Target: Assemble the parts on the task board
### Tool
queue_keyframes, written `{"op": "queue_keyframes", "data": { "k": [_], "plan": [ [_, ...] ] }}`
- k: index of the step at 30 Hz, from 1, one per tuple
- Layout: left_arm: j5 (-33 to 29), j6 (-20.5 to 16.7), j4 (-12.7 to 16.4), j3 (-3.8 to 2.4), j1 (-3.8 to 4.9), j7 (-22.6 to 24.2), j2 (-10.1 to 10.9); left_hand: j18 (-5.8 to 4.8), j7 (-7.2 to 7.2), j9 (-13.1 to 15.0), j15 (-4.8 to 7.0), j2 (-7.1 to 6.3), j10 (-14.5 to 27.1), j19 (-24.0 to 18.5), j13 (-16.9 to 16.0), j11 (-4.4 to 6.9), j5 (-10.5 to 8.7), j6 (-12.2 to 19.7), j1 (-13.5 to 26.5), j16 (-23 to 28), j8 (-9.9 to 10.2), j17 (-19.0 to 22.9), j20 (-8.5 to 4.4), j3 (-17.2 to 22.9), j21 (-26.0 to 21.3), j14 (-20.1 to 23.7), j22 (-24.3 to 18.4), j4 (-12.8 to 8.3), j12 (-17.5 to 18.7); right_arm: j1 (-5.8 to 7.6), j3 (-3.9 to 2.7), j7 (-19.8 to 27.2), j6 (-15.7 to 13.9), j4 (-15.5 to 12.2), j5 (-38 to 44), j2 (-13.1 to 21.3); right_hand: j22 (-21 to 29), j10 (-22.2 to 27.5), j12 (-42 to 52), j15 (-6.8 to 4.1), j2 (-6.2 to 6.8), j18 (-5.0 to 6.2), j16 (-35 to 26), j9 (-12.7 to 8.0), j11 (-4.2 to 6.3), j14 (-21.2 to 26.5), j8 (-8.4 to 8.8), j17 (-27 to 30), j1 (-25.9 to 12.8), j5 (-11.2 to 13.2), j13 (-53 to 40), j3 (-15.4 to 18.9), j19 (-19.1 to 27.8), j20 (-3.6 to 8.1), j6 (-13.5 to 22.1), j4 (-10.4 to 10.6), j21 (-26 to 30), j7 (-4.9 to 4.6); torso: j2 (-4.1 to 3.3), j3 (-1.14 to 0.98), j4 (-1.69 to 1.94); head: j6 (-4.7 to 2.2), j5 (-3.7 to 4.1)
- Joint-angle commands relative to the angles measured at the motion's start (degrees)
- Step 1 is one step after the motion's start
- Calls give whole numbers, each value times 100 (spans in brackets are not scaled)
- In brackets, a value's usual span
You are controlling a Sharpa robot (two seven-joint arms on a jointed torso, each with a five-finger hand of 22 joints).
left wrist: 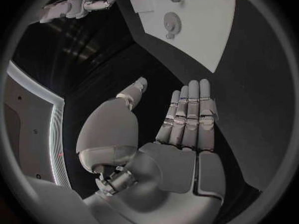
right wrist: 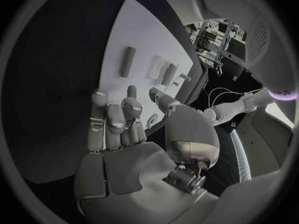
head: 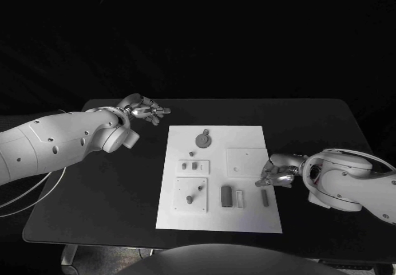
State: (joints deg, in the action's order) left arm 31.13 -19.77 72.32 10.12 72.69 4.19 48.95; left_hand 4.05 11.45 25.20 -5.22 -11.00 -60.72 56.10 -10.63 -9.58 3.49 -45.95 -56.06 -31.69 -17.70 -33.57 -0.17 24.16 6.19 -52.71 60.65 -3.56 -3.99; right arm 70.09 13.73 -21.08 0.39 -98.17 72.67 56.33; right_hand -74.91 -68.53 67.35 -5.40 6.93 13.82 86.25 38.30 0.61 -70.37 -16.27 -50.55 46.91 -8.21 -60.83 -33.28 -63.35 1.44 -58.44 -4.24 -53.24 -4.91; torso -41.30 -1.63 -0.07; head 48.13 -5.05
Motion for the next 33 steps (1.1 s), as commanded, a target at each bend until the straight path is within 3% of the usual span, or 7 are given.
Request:
{"op": "queue_keyframes", "data": {
  "k": [1, 5, 11, 17, 21, 33],
  "plan": [
    [20, 61, 15, -2, 4, 19, -5, 61, -17, -4, -22, -50, 37, 42, 9, -1, -1, 38, 5, 33, 2, -10, -5, -3, -27, -24, -8, 42, -7, 50, -1, -483, 583, -53, -184, 79, -92, -19, -37, -18, 14, 118, -23, -28, 81, -24, -56, -24, -81, 34, 4, 0, 34, 1, -130, 72, 32, 9, -4, -7, -4, -1, 19],
    [20, 68, 15, 1, 4, 19, -15, 62, -18, -3, -22, -54, 34, 44, 10, 1, -2, 35, 14, 37, 0, -15, -5, -2, -30, -25, -8, 62, -8, 66, 0, -677, 766, -72, -151, 108, -97, -23, -39, -9, 9, 118, -11, -43, 125, -60, -108, -96, -140, 62, -2, 9, 35, 4, -244, 139, 29, 54, -2, -4, -10, -18, 42],
    [16, 87, 17, 5, 4, 3, -14, 64, -20, -2, -21, -63, 32, 47, 12, 2, -4, 34, 25, 42, -2, -22, -6, 0, -35, -27, -8, 90, -10, 66, 0, -765, 986, -90, 96, 92, -112, -336, 279, 6, -23, 118, 81, -75, 190, -287, -169, -462, -260, 27, -345, 59, -32, 42, -388, 209, -31, 118, -3, 1, 10, -16, 69],
    [23, 107, 23, 12, 4, -25, -7, 66, -22, -2, -21, -81, 31, 49, 16, 3, -5, 32, 44, 53, -5, -35, -6, 8, -44, -27, -8, 149, -10, 66, 1, -830, 1231, -12, 187, 12, -112, -584, 531, 14, -8, 118, 120, -116, 242, -408, -215, -655, -453, 166, -645, 102, -61, 85, -519, 314, -66, 173, -1, 10, 13, -7, 69],
    [33, 119, 26, 18, 4, -36, -4, 68, -23, -2, -20, -102, 31, 52, 20, 3, -6, 35, 58, 63, -7, -48, -7, 24, -54, -30, -8, 216, -9, 66, 2, -851, 1292, 63, 188, -101, -112, -696, 649, 16, 16, 118, 125, -152, 274, -435, -233, -692, -558, 361, -800, 103, -69, 114, -589, 385, -85, 204, 0, 16, 13, -1, 72],
    [42, 124, 3, 28, 3, -42, -33, 71, -21, -1, -20, -142, 33, 56, 28, 2, -9, 42, 62, 80, -8, -73, -6, 48, -69, -32, -4, 329, -9, 58, 7, -858, 1405, 314, 281, -413, -110, -709, 664, 10, 46, 118, 121, -176, 284, -432, -231, -685, -605, 399, -829, 97, -65, 126, -601, 412, -89, 212, -5, 13, 11, 28, 94]
  ]
}}
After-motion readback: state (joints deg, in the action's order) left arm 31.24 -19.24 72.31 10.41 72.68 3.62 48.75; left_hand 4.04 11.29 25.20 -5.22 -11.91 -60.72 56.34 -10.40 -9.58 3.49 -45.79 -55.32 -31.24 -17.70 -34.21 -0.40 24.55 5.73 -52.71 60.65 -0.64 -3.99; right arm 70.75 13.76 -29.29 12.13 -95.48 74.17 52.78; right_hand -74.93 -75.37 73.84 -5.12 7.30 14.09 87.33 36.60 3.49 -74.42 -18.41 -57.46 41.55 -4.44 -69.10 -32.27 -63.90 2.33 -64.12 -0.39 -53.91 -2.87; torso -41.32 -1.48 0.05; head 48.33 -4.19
